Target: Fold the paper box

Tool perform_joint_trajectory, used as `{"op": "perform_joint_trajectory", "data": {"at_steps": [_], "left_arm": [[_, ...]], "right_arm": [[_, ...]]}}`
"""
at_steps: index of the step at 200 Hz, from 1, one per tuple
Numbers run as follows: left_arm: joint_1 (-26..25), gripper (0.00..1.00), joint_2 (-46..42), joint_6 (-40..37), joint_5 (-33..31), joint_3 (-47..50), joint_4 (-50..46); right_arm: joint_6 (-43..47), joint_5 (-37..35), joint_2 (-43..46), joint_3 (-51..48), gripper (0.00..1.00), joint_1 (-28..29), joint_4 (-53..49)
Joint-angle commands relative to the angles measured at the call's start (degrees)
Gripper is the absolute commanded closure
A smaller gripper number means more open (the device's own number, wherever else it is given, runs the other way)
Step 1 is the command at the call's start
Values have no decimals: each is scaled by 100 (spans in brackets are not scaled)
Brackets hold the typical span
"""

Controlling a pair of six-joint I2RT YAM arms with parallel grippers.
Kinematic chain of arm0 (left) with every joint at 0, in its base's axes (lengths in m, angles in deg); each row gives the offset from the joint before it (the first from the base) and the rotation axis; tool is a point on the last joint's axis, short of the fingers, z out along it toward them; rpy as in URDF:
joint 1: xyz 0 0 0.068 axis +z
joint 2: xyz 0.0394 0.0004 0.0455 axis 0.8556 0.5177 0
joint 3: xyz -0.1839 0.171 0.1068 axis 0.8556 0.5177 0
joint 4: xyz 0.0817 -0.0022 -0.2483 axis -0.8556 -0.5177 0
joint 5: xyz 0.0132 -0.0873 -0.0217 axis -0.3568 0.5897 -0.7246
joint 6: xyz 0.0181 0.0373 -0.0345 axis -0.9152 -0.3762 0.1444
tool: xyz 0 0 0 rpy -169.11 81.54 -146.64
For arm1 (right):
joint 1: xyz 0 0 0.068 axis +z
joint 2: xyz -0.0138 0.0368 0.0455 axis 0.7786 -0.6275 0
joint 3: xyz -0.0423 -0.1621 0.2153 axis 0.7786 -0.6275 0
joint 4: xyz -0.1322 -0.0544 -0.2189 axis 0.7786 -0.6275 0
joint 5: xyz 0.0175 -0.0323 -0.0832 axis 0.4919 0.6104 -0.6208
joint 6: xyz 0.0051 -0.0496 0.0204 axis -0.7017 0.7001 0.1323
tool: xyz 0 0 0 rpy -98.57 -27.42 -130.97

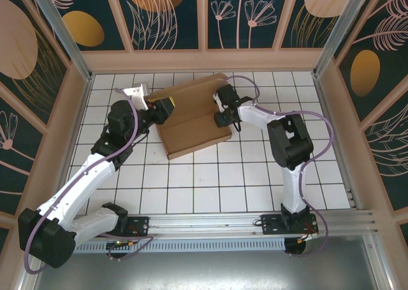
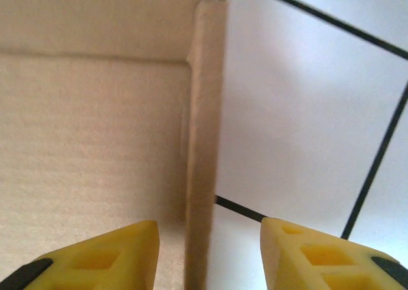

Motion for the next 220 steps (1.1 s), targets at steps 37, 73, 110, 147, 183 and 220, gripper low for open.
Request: {"op": "perform_joint_trajectory", "data": {"at_steps": [37,73,110,147,183,220], "left_arm": [[-56,56,-4,64,-56,114,251],[-50,56,-12,72,-58,128,269],[-49,55,-39,20,-119,94,192],[-52,55,-44,34,-134,95,198],[-47,55,-30,37,-128,103,207],[-53,55,-4,36,-114,94,207]], "right_arm": [[-137,26,-158,375,55,41,-121],[-251,-62,-437,561,68,49,-62],[-219,-284,-715,718,76,106,-243],[-5,-1097,-709,666,93,286,-323],[187,-2570,-698,644,100,546,-350],[110,-2649,-676,371,100,568,-227]]}}
